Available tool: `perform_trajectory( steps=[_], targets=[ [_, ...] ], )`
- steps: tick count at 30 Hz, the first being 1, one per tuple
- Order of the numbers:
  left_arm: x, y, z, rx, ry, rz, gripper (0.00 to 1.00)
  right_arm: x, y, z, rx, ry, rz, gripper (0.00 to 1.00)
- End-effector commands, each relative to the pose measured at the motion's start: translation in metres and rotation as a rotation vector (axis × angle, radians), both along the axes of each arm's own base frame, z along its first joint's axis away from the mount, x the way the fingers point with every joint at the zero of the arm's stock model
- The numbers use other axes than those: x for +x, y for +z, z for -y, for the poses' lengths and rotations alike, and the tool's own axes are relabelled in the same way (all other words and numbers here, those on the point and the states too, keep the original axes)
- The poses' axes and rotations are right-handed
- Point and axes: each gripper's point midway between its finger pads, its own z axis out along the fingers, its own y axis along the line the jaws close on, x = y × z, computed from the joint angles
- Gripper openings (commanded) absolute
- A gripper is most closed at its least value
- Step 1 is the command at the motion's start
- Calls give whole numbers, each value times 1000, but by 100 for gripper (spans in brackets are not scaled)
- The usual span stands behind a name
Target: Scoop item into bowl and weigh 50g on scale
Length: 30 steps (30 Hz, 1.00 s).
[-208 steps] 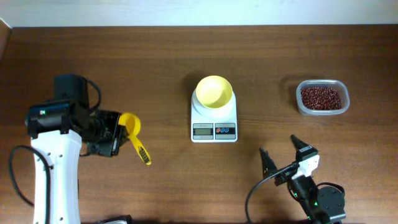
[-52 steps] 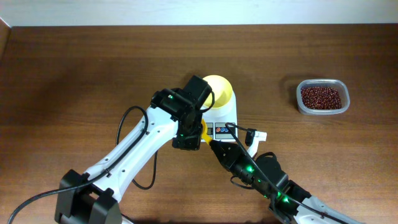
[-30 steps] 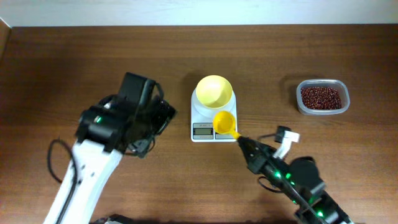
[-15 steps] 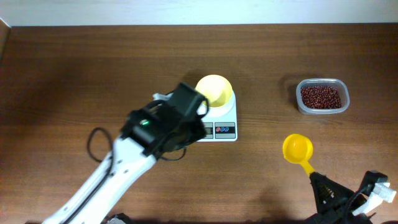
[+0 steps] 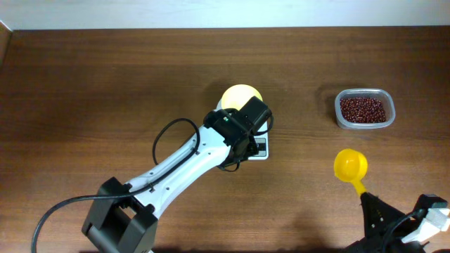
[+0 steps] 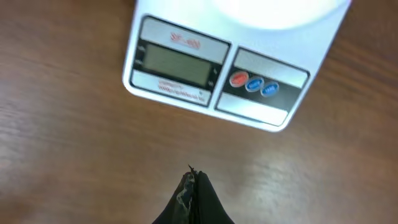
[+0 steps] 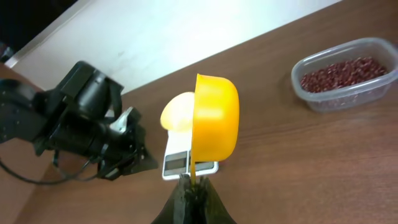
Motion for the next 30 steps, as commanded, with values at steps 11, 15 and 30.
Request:
perform_trajectory(
  steps=[11, 15, 30],
  targets=[
    [24, -18, 8, 43, 0, 81, 0, 5, 35, 36, -4, -199, 127, 4],
    [28, -31, 17, 45, -16, 82, 0, 6, 36, 44, -13, -245, 135, 4],
    [49, -63, 33, 36, -10, 123, 0, 19, 31, 48, -70, -306, 88, 4]
  ],
)
